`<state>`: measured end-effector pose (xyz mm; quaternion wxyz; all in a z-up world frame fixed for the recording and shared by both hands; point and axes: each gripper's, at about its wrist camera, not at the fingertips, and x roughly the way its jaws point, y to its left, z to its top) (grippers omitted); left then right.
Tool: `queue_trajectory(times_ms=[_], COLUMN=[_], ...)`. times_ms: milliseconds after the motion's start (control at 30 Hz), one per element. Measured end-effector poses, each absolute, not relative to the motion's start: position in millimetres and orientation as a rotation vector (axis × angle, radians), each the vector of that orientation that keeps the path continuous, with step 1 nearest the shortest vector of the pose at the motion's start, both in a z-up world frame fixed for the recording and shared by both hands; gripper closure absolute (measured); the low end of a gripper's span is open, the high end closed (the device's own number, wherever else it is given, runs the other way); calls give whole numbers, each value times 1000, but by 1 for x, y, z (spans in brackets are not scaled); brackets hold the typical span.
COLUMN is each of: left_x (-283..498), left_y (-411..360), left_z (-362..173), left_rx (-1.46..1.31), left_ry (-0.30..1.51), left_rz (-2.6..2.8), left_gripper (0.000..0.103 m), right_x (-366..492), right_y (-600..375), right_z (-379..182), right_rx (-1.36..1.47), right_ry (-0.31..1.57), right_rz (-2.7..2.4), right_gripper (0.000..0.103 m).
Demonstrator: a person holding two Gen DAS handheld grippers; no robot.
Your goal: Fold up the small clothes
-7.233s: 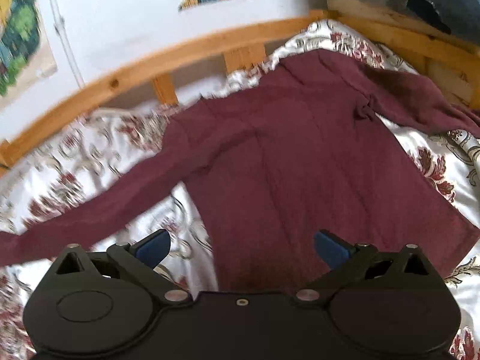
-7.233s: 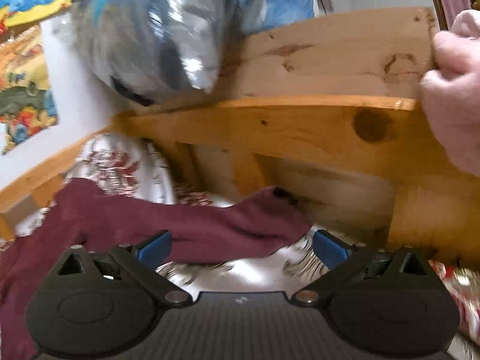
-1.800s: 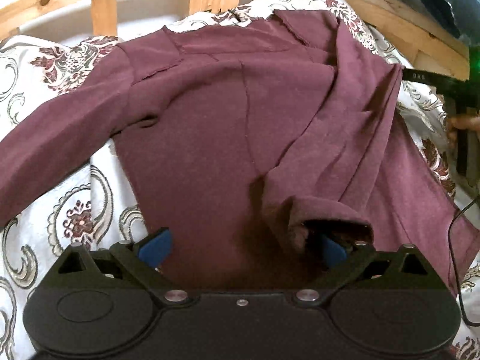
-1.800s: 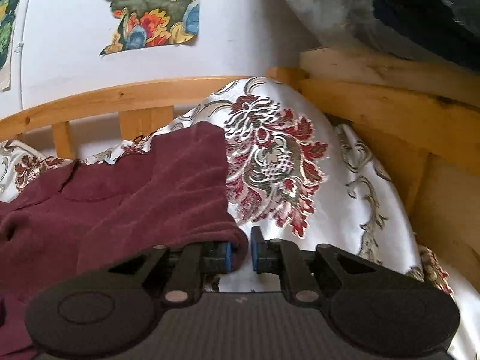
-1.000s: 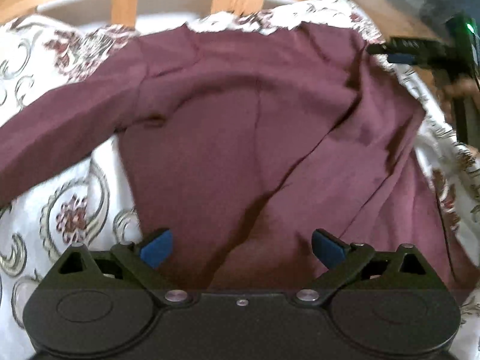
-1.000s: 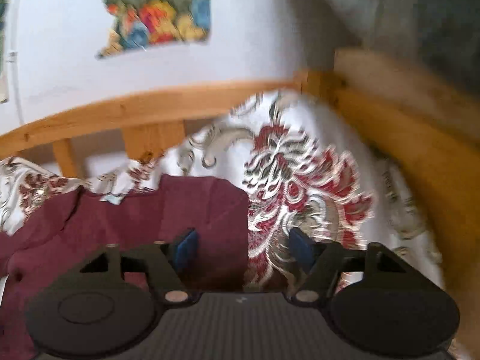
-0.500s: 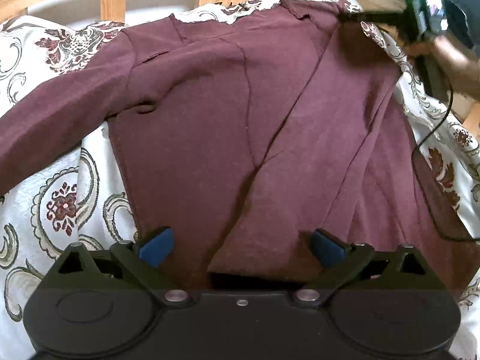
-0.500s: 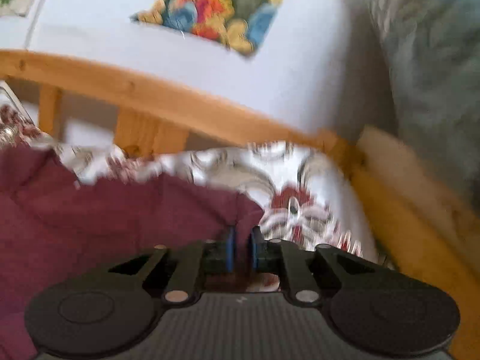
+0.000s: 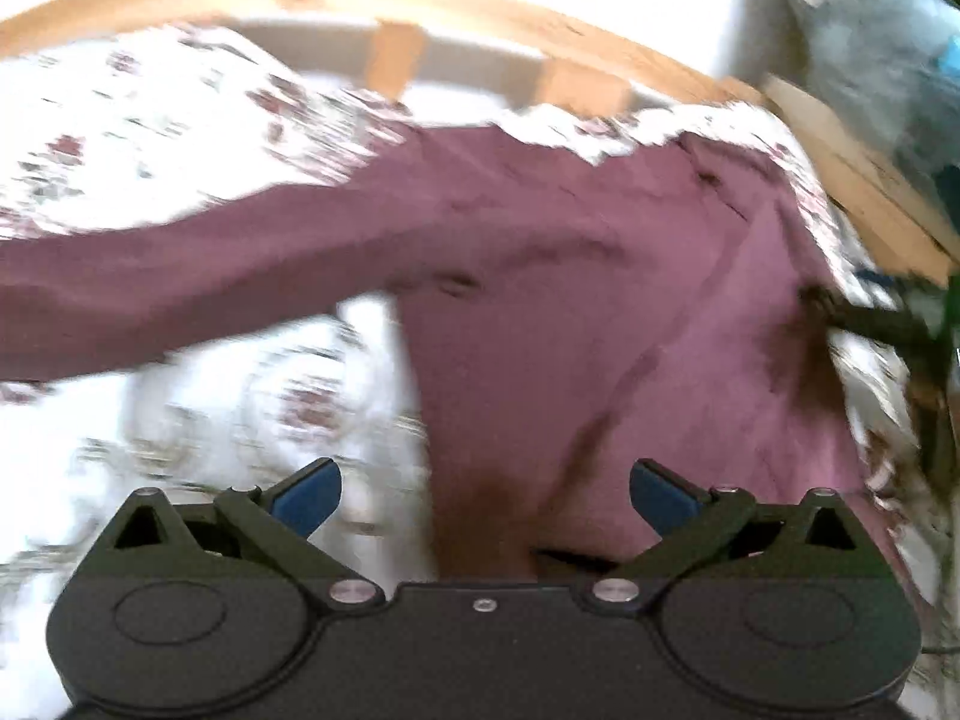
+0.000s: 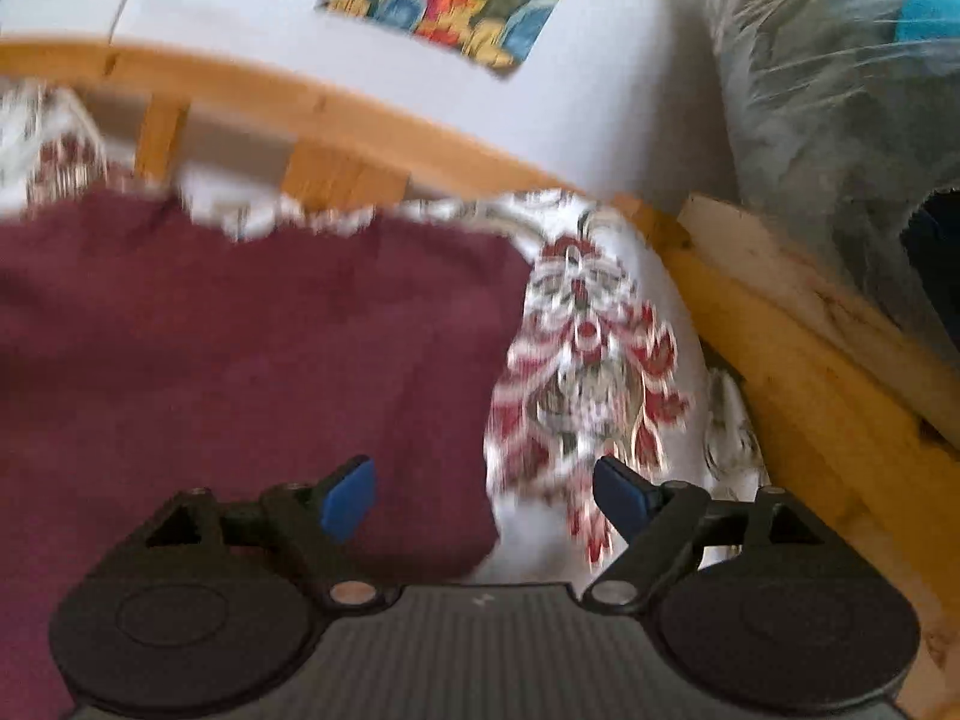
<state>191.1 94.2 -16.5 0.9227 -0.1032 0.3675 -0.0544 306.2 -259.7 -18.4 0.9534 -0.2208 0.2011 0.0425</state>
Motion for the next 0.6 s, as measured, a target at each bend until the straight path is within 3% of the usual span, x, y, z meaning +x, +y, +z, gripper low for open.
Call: queue_trajectory(times_ms=[333,533,600], left_x=[129,127,141], left_y=[212,263,270], left_z=[43,72,74], left_rx=[-130,146,230], left_ry=[589,599,670], left_rz=[327,432,409], left_gripper=[1,1,10], right_x=[256,180,158], right_y=[-249,-230,-225], right_z=[1,12,10], right_rx=[-361,-277,-241], right_ry=[328,288,304], right_rz=[163,327,366], right_gripper=[1,0,0])
